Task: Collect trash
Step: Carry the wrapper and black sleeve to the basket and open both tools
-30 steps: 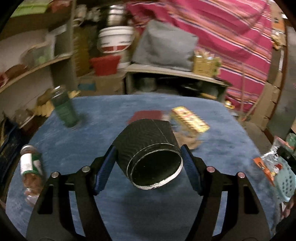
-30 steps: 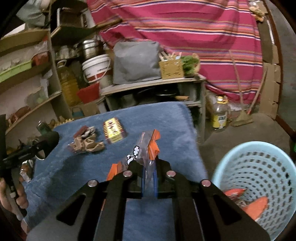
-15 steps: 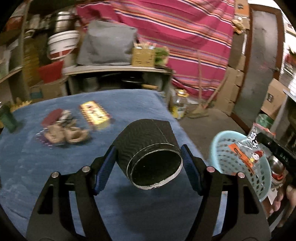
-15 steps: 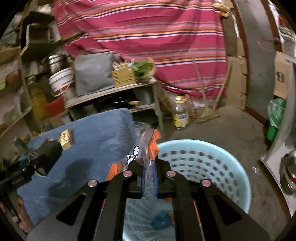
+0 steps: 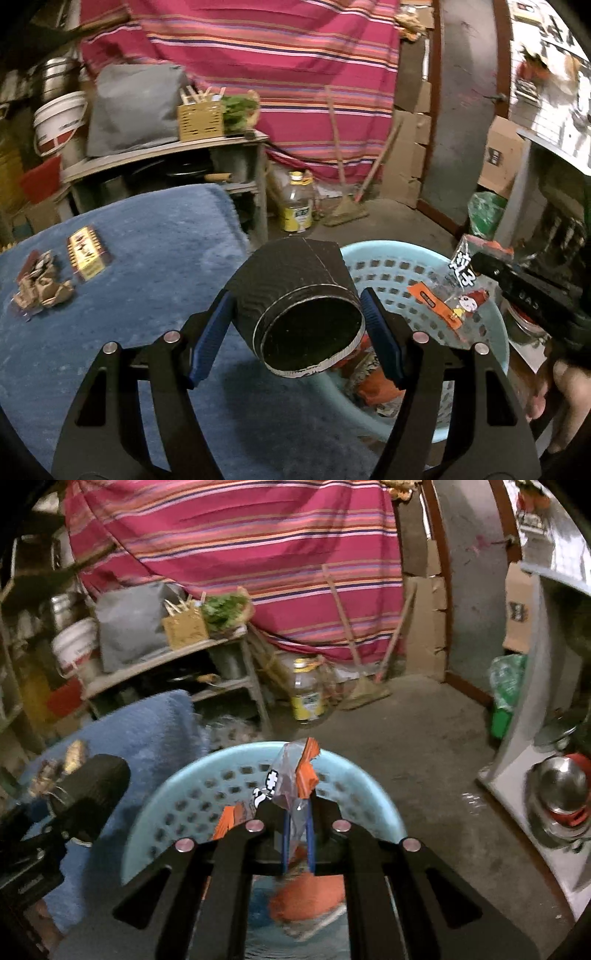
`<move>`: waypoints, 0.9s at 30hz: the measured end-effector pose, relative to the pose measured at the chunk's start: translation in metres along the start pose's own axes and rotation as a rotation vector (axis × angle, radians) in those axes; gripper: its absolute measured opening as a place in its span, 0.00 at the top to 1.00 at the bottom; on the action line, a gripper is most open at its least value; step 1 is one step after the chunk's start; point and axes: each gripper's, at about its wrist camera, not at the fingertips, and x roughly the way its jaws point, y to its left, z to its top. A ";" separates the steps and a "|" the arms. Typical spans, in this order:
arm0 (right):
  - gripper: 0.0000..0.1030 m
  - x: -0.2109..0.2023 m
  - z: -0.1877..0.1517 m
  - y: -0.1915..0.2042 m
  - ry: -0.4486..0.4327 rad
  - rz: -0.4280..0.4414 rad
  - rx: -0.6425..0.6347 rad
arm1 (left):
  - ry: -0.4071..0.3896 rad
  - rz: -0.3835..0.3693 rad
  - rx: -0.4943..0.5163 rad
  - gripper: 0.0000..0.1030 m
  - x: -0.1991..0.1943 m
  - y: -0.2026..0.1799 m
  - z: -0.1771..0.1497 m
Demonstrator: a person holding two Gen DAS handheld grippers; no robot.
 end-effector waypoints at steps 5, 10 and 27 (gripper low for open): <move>0.93 -0.002 0.001 -0.016 -0.001 -0.002 0.040 | 0.003 -0.045 0.028 0.34 0.009 -0.019 -0.002; 0.93 0.001 -0.001 -0.020 0.013 -0.006 0.047 | -0.019 -0.053 0.056 0.34 0.007 -0.029 0.005; 0.39 0.034 -0.006 0.024 0.115 -0.062 -0.001 | -0.021 0.111 -0.059 0.06 -0.024 0.075 -0.003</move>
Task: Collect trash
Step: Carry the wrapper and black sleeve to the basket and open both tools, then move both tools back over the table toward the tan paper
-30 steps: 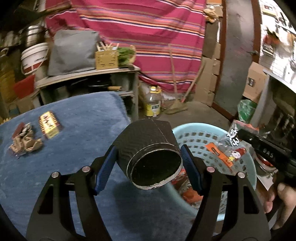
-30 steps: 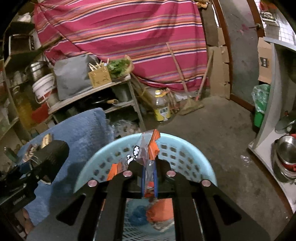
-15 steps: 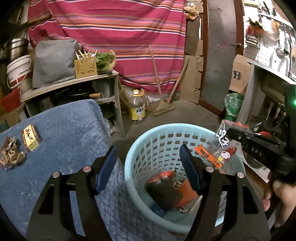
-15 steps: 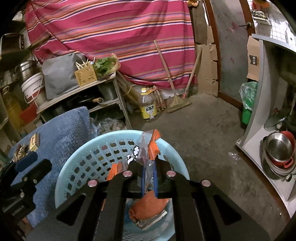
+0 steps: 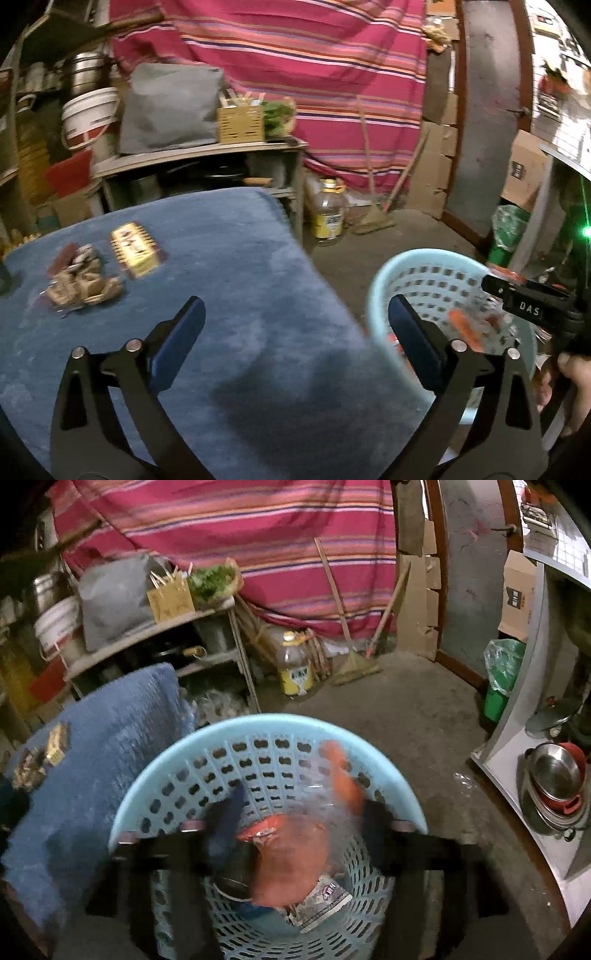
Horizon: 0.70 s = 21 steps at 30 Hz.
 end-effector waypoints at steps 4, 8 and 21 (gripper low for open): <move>0.29 0.010 -0.001 0.013 0.042 -0.044 -0.027 | -0.005 0.065 -0.021 0.06 -0.009 0.041 -0.002; 0.24 0.002 0.002 0.027 0.012 -0.063 -0.051 | -0.009 0.123 -0.051 0.05 -0.018 0.084 -0.003; 0.22 -0.035 0.011 0.120 -0.182 0.198 -0.049 | -0.007 0.318 -0.121 0.05 -0.024 0.205 -0.005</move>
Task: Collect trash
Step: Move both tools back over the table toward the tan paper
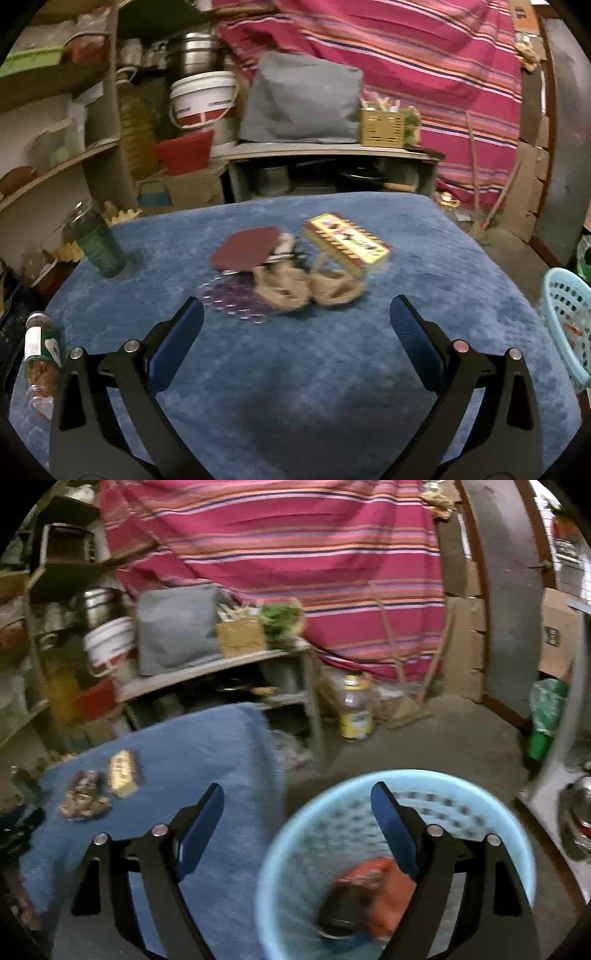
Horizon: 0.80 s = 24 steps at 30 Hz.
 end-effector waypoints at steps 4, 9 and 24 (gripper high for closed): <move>0.22 0.012 -0.004 0.045 0.004 0.045 -0.071 | 0.051 0.014 -0.055 0.05 0.022 0.026 -0.001; 0.22 0.033 -0.010 0.095 0.042 0.092 -0.134 | 0.079 0.002 -0.034 0.05 0.041 0.031 0.005; 0.09 0.086 -0.018 0.146 0.122 0.091 -0.189 | 0.161 0.001 -0.068 0.06 0.091 0.034 0.011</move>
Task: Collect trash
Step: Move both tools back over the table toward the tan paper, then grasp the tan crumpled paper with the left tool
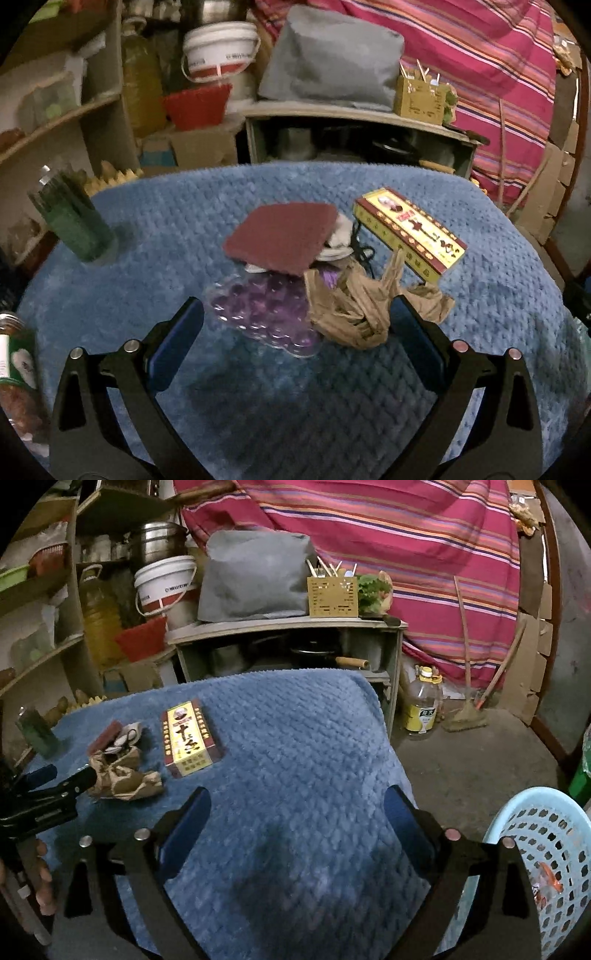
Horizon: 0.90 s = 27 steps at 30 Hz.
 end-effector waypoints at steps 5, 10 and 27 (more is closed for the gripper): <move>0.04 0.007 0.005 0.001 -0.012 -0.004 0.007 | 0.023 -0.016 0.051 0.18 0.008 -0.011 -0.002; 0.04 0.010 0.009 0.002 -0.035 -0.104 0.054 | 0.051 -0.105 0.025 0.44 0.013 -0.007 -0.002; 0.04 0.019 -0.002 0.098 0.012 -0.047 -0.142 | -0.032 -0.081 -0.048 0.53 -0.045 0.052 -0.015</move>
